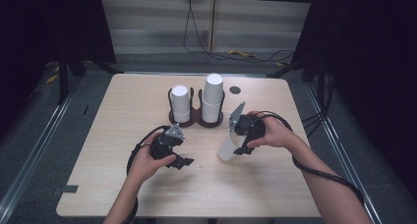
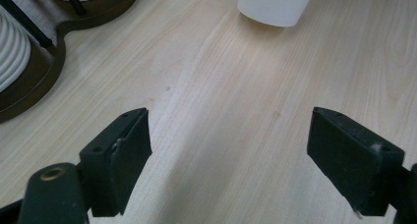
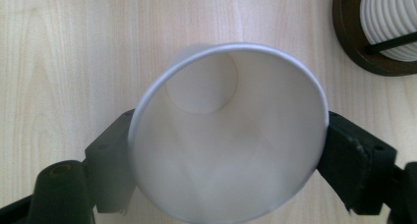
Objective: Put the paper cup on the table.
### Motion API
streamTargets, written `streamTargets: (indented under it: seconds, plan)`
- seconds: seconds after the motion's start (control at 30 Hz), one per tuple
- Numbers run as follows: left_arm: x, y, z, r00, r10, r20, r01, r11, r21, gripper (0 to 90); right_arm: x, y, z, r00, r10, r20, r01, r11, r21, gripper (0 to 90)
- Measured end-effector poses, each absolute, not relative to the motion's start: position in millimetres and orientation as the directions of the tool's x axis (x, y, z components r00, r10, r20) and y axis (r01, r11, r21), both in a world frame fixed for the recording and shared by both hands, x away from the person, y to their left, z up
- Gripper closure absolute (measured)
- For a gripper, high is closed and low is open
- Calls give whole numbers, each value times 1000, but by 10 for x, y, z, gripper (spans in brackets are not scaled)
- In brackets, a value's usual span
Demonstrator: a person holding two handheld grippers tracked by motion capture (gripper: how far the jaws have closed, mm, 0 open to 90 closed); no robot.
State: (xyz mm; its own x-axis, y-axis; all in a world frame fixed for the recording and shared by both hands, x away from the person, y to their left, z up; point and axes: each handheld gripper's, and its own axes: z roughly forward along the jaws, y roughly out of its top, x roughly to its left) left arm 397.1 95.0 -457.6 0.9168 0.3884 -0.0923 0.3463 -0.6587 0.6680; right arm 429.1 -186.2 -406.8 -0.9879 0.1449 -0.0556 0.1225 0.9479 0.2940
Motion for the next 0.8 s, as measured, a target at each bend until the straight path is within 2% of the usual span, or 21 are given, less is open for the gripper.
streamTargets:
  seconds: [0.8]
  plan:
    - [3954, 995, -4625, 907, 404, -118, 372, -641, 672, 167, 4385, -1579, -4051, -994, 98, -41, 88, 976, 198, 169]
